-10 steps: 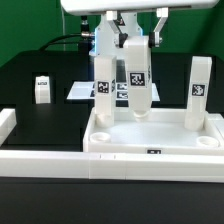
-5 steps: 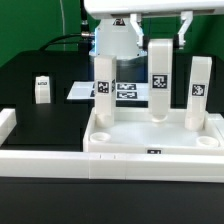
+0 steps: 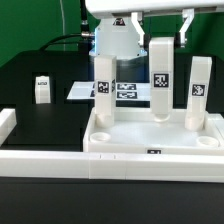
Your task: Assemble desk
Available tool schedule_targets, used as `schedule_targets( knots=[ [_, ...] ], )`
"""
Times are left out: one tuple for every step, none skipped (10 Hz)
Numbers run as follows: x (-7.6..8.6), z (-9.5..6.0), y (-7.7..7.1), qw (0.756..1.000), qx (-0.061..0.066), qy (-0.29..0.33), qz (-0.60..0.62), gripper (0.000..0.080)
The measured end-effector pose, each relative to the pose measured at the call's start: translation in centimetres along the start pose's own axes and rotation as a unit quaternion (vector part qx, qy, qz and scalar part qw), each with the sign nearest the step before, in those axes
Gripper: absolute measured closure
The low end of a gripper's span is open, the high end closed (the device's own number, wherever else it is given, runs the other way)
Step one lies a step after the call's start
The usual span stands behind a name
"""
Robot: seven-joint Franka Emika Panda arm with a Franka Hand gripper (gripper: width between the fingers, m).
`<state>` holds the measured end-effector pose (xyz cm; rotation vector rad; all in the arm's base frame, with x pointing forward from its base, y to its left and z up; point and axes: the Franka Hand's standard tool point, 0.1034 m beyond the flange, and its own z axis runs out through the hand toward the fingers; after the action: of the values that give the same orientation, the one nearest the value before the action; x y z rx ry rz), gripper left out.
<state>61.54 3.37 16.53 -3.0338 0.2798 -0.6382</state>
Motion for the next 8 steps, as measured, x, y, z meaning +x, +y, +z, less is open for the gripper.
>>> schedule_targets(
  knots=[
    [-0.2,0.3,-0.9,1.000,0.000,-0.004,-0.022,0.0509],
    [0.0,0.5,-1.3,0.999,-0.002,-0.011,-0.046,0.0509],
    [0.2,0.5,-1.2,0.999,-0.002,-0.013,-0.048,0.0509],
    [0.2,0.5,-1.3,0.999,-0.001,-0.013,-0.049,0.0509],
    [0.2,0.5,-1.3,0.999,-0.001,-0.013,-0.049,0.0509],
    [0.2,0.6,-1.3,0.999,-0.002,-0.013,-0.049,0.0509],
    [0.1,0.6,-1.4,0.999,-0.001,-0.014,-0.049,0.0509],
    [-0.2,0.6,-2.3,0.999,0.002,-0.015,-0.043,0.0509]
  ],
)
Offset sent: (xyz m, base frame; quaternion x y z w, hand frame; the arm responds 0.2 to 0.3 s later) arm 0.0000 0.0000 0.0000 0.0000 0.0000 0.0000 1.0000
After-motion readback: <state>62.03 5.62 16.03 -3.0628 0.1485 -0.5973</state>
